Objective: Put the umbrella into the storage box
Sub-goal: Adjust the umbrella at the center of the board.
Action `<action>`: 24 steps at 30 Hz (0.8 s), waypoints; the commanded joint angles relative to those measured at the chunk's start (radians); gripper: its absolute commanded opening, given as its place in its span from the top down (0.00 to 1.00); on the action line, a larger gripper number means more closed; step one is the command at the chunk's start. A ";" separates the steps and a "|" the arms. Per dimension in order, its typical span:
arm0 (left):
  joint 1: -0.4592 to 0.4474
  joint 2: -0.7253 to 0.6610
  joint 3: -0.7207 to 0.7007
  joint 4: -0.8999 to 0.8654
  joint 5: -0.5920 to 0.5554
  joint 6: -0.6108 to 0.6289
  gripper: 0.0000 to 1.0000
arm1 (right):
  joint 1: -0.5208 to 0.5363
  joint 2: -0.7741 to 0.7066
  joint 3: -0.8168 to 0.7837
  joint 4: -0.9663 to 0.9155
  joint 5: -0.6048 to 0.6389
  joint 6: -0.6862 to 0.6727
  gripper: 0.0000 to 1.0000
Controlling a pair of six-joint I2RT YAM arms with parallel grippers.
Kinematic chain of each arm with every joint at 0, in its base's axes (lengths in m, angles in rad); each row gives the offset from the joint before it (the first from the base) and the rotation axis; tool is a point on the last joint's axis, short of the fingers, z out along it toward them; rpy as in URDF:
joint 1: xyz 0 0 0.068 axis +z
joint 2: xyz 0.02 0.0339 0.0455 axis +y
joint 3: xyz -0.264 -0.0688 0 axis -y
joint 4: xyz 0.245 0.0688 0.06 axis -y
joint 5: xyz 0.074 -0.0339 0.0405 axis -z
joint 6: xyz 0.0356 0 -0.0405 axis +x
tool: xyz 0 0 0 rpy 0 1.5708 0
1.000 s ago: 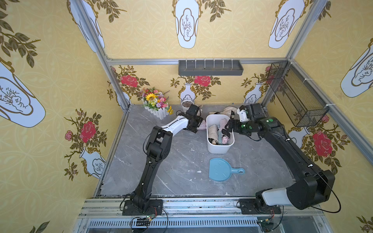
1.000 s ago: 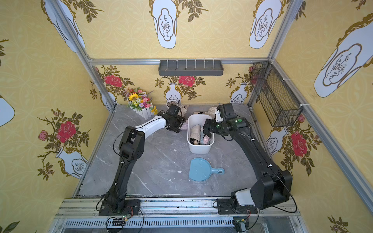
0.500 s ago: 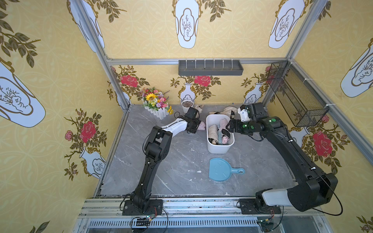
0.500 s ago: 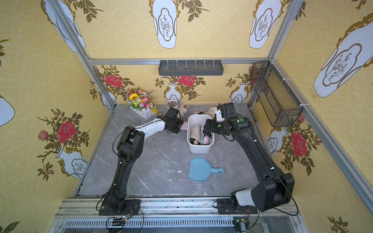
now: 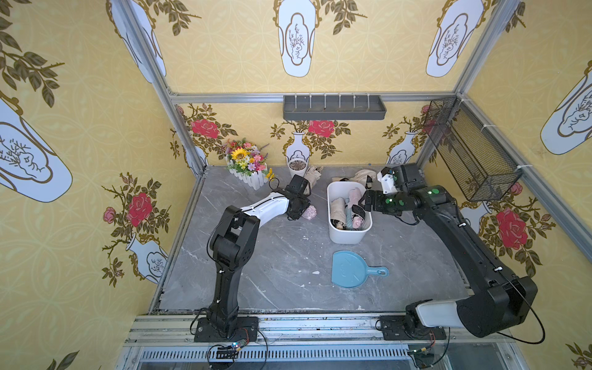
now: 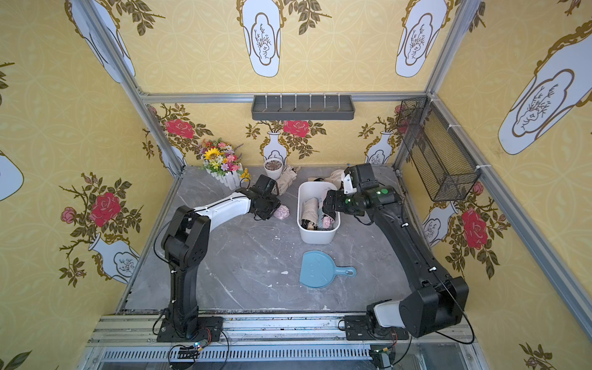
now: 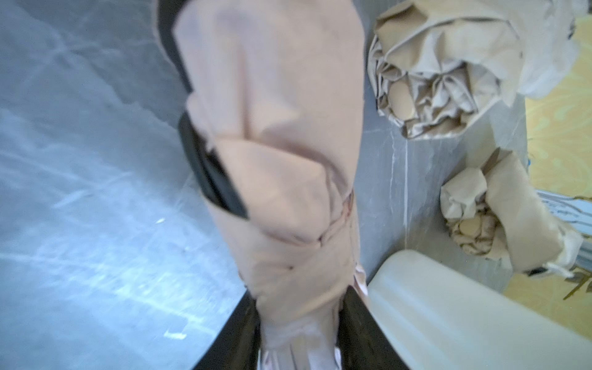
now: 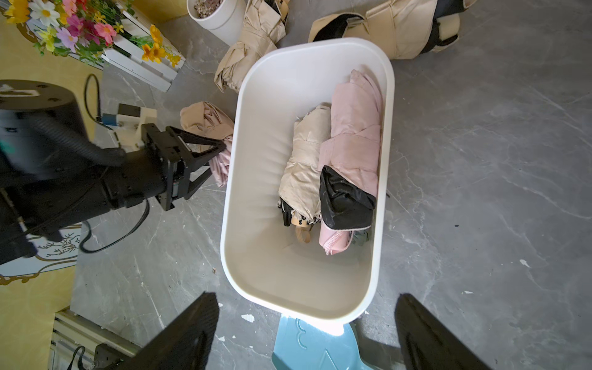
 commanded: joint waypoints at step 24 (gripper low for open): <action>-0.013 -0.127 -0.086 -0.168 -0.031 0.368 0.33 | 0.012 0.007 -0.033 -0.011 -0.046 0.020 0.10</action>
